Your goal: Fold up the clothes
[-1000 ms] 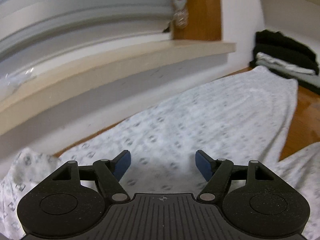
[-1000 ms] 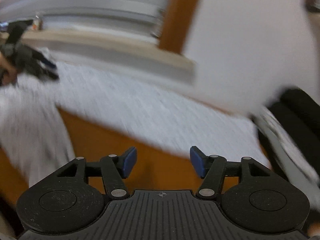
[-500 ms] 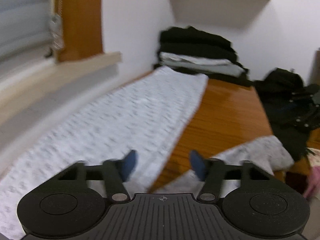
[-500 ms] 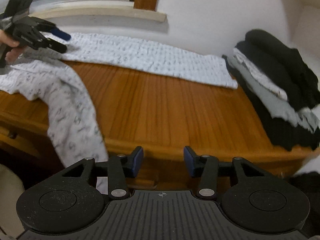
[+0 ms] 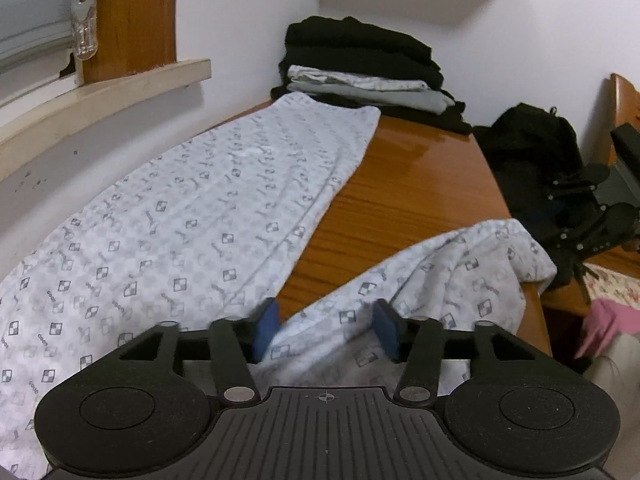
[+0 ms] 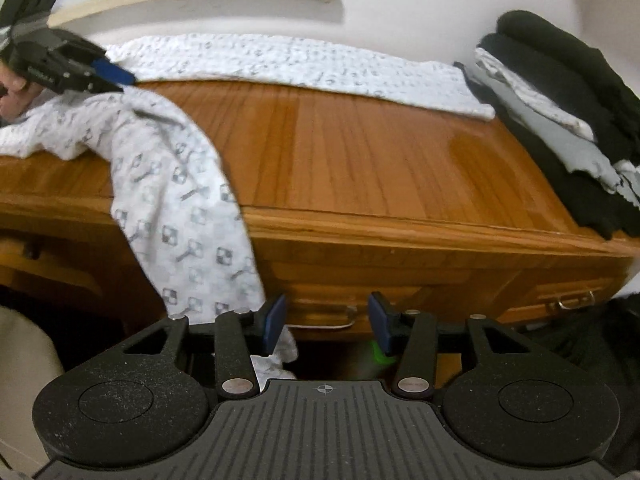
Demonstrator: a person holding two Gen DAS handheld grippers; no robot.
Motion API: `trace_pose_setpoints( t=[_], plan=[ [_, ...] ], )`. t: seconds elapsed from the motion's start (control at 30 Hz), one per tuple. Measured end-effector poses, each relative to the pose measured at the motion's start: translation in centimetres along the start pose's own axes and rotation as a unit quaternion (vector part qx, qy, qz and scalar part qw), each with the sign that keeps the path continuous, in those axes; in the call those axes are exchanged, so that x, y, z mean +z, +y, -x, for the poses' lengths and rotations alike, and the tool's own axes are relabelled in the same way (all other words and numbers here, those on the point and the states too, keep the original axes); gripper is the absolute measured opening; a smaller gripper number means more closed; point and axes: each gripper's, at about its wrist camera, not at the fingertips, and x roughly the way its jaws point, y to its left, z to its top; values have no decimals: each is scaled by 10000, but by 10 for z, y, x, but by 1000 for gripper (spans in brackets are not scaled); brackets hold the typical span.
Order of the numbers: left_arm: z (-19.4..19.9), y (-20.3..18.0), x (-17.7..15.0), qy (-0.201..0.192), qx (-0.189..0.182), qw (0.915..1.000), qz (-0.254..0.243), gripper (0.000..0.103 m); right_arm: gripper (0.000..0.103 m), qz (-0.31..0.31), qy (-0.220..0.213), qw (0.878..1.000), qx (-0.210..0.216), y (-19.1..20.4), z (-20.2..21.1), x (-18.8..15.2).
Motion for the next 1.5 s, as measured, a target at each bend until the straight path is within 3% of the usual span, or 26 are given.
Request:
trace_pose_setpoints(
  t=[0.1,0.13,0.2,0.23,0.27,0.57,0.7,0.87,1.13,1.3,1.5],
  plan=[
    [0,-2,-1,-21,35,10000,-46,61,47,11,14,10000,38,4,-4,-1],
    [0,-3,-2,-42,44,10000,-75,56,47,17,11,10000,42,5,-5,-2],
    [0,-5,-2,-106,-5,9999,-100,33,47,21,24,10000,55,7,-8,-4],
    [0,-6,-2,-135,-27,9999,-102,15,47,16,39,10000,66,7,-10,-5],
    [0,-7,-2,-171,18,9998,-110,7,47,12,54,10000,77,8,-12,-6],
    [7,-4,3,-488,114,9987,-6,7,44,140,139,9990,398,18,-38,-16],
    [7,-4,5,-504,136,9986,-21,7,36,38,97,9972,745,16,-47,-21],
    [4,-3,4,-465,152,9988,-30,7,36,213,118,9951,963,22,-49,-26],
    [0,-2,2,-380,153,9992,-26,7,36,543,433,9948,747,19,-67,-40],
    [0,-2,2,-379,160,9992,-5,7,36,739,547,9912,950,26,-76,-44],
    [-1,-1,1,-319,149,9994,-10,7,36,800,700,9902,908,22,-66,-53]
  ],
)
